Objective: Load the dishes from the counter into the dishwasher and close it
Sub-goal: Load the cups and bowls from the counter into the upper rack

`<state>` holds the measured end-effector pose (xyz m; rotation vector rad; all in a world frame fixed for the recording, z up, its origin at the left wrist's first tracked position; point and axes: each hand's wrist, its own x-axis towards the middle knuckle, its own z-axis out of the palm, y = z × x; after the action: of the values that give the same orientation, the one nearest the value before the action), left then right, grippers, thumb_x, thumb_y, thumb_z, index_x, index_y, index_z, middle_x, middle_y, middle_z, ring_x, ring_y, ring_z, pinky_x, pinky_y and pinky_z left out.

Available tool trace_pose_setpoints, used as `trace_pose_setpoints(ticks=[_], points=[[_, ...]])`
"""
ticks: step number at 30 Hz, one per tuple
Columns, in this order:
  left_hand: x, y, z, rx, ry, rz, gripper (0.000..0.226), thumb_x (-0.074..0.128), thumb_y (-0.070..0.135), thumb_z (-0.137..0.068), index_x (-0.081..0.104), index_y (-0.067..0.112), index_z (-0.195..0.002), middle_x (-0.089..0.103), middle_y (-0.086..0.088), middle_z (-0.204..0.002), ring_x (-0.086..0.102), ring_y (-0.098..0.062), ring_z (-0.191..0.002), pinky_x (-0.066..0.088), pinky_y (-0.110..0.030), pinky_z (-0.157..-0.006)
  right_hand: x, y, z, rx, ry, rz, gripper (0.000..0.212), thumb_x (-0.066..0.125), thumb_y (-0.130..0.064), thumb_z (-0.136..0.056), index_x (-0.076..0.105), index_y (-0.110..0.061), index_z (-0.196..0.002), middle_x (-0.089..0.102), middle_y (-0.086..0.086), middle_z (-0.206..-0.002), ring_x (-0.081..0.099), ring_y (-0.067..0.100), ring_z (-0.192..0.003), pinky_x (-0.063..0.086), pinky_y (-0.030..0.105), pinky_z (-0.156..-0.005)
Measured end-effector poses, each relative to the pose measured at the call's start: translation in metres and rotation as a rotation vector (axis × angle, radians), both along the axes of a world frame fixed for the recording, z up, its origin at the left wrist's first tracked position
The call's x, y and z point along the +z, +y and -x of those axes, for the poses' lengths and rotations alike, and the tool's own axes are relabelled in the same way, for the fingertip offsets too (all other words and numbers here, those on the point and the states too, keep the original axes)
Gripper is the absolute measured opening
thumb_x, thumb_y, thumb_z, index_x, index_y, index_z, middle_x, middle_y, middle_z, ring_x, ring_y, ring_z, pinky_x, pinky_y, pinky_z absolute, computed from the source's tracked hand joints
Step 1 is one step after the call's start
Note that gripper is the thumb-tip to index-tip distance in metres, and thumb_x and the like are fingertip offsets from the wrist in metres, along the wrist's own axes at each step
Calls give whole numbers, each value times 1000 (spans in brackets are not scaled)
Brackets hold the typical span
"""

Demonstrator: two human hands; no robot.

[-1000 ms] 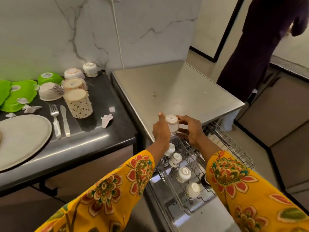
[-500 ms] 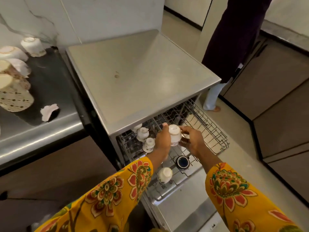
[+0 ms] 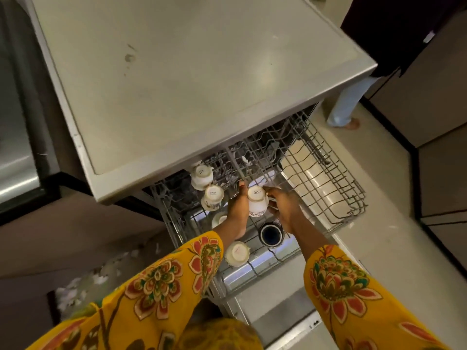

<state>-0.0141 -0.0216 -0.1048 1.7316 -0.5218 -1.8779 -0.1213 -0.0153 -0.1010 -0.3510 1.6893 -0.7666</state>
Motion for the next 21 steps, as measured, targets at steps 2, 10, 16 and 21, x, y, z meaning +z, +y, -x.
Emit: trace_pose_setpoints(ticks=[2, 10, 16, 21], points=[[-17, -4, 4, 9, -17, -30, 56, 33, 70, -88, 56, 26, -114, 55, -1, -132, 52, -22, -120, 40, -40, -105, -14, -7, 3, 37, 37, -30, 19, 57, -22, -88, 68, -12, -100, 59, 4, -78, 48, 15, -67, 39, 25, -59], [-75, -12, 14, 27, -44, -136, 76, 33, 76, -82, 54, 20, -130, 58, -8, -132, 50, -27, -125, 36, -46, -110, -52, -15, 13, 116, 88, -131, 15, 58, -25, -88, 69, -16, -93, 68, 13, -97, 58, 20, -73, 53, 34, -76], [-75, -12, 10, 20, 56, -258, 66, 26, 66, -92, 61, 14, -111, 73, 0, -70, 69, -7, -60, 53, -20, -51, -60, -13, 14, 214, 164, -161, 20, 63, -31, -81, 70, -17, -94, 67, 14, -108, 60, 29, -103, 47, 44, -97], [-68, -8, 9, -13, 61, -262, 71, 19, 72, -89, 57, 21, -121, 67, 2, -93, 57, -7, -80, 37, -27, -60, -55, -10, 12, 278, 209, -135, 25, 62, -31, -84, 70, -16, -104, 66, 12, -114, 58, 29, -107, 44, 41, -100]])
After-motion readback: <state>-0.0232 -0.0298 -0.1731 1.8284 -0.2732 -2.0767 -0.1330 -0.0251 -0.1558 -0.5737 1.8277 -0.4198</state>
